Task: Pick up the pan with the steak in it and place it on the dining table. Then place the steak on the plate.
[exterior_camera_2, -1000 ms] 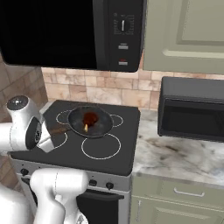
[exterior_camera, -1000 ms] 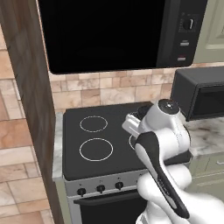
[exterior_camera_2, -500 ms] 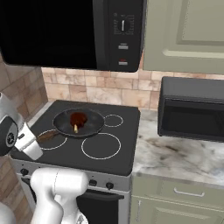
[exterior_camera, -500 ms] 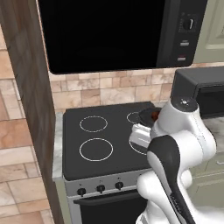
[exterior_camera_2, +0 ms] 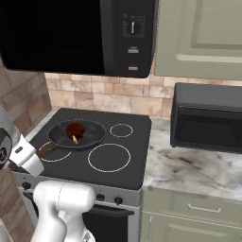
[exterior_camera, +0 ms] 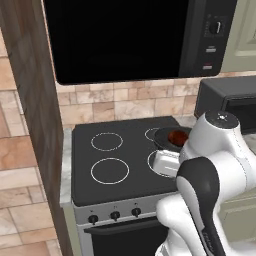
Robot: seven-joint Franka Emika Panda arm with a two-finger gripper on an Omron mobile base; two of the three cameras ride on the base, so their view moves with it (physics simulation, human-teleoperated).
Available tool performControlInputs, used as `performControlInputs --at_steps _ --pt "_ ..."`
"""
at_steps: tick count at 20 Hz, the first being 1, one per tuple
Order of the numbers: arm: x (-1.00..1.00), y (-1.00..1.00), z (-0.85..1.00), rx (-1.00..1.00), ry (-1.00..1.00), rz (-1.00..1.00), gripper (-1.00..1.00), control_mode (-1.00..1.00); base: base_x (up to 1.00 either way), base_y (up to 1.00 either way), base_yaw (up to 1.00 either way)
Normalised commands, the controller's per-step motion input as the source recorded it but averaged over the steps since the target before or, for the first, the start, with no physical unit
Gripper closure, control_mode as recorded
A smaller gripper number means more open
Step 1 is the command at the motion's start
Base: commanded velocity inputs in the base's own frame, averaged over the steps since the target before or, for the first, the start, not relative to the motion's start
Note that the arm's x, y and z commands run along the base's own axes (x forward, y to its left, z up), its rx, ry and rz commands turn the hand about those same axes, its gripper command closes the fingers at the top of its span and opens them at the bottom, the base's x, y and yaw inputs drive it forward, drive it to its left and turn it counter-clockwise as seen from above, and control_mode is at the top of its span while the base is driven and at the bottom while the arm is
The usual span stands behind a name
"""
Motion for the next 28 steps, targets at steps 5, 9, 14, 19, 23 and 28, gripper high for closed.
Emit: performControlInputs --at_steps 5,9,14,19,23,28 --pt "-0.24 -0.01 -0.07 0.00 -0.01 0.00 1.00 1.00 -0.58 -0.07 0.02" --pt "0.00 0.00 0.00 0.00 0.00 0.00 1.00 1.00 -0.98 -0.05 0.08" --pt "0.00 0.00 0.00 0.00 0.00 0.00 1.00 1.00 -0.71 -0.04 0.09" --pt "0.00 0.00 0.00 0.00 0.00 0.00 1.00 1.00 -0.04 -0.33 -0.25" --pt "0.00 0.00 0.00 0.00 0.00 0.00 1.00 1.00 0.06 -0.24 -0.46" --pt "0.00 0.00 0.00 0.00 0.00 0.00 1.00 1.00 0.04 -0.18 -0.48"
